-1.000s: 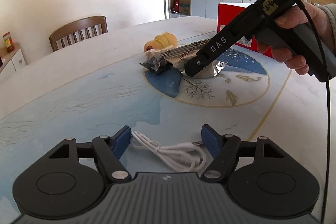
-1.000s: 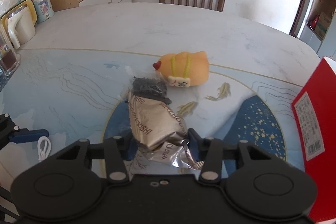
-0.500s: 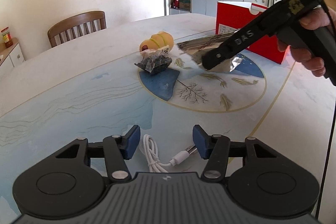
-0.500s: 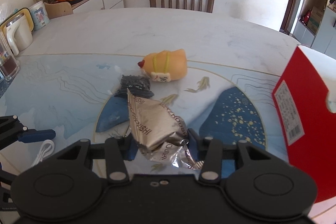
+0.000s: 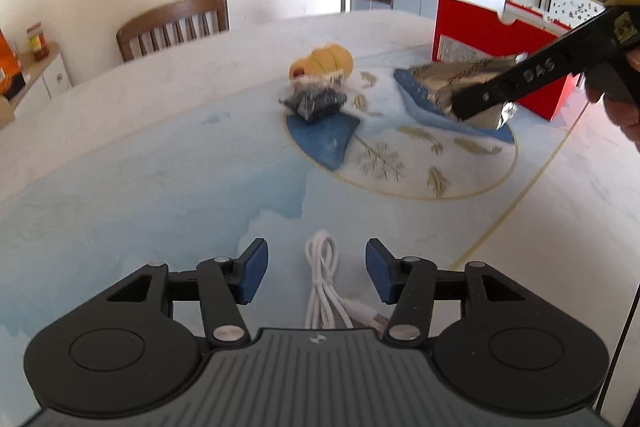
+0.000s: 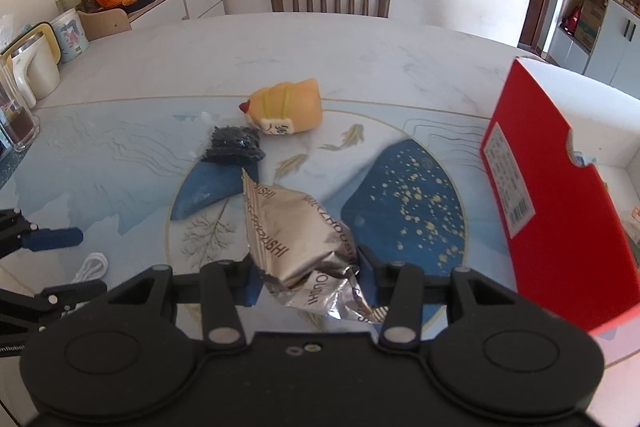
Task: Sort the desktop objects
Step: 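Close the left tool on the white USB cable, then carry the foil bag with the right tool while the left tool carries the cable into the shoebox, then open the right tool to drop the foil bag while the left tool releases the cable, then withdraw both tools from the shoebox back over the placemat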
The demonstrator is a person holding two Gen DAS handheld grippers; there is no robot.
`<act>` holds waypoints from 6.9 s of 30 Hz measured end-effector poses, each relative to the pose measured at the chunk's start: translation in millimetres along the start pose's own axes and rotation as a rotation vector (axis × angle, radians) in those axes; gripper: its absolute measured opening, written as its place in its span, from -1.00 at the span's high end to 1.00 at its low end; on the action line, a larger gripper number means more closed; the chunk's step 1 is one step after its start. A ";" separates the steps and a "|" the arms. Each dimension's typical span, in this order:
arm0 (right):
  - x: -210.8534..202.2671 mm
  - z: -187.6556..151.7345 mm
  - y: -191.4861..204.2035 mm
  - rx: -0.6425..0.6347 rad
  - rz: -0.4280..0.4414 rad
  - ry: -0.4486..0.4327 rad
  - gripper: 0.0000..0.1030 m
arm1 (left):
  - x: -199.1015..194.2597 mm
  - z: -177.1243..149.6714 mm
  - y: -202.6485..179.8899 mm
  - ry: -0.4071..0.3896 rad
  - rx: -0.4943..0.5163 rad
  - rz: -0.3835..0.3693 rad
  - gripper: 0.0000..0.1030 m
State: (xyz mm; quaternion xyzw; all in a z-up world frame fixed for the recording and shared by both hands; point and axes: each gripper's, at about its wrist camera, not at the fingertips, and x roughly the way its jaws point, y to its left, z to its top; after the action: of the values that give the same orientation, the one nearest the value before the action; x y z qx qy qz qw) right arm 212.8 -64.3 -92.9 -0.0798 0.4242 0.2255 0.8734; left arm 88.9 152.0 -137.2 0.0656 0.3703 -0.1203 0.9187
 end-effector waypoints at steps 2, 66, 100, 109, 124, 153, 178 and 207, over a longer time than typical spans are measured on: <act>-2.2 -1.6 -2.3 0.002 -0.003 -0.002 0.11 | 2.0 -1.6 -2.1 0.007 -0.008 -0.001 0.13; -119.8 1.3 -212.9 0.043 -0.127 -0.178 0.13 | -21.4 171.8 -156.5 -0.265 -0.085 -0.031 0.77; -71.3 21.8 -301.2 0.006 -0.179 -0.102 0.13 | 60.8 271.9 -257.1 -0.227 0.059 -0.254 0.77; -38.6 38.7 -307.5 -0.047 -0.189 -0.059 0.13 | 95.4 271.7 -282.2 -0.174 0.180 -0.250 0.77; 9.7 57.8 -312.3 -0.061 -0.167 0.050 0.13 | 137.1 267.9 -296.5 -0.040 0.221 -0.259 0.77; 12.4 56.3 -317.9 0.006 -0.123 0.107 -0.17 | 162.0 262.8 -292.0 0.165 0.105 -0.318 0.75; -36.4 59.2 -311.2 0.055 -0.087 0.032 -0.30 | 118.7 263.9 -278.3 0.034 0.037 -0.296 -0.35; -77.4 89.8 -174.7 0.056 -0.051 -0.096 -0.55 | 23.7 225.0 -157.2 -0.103 -0.046 -0.136 -0.74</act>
State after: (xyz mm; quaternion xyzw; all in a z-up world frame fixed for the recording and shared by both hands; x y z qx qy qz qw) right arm 315.2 -214.5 14.5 -0.0550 0.3860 0.1949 0.9000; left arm 212.6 -50.6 2.6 0.0128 0.3290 -0.1771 0.9275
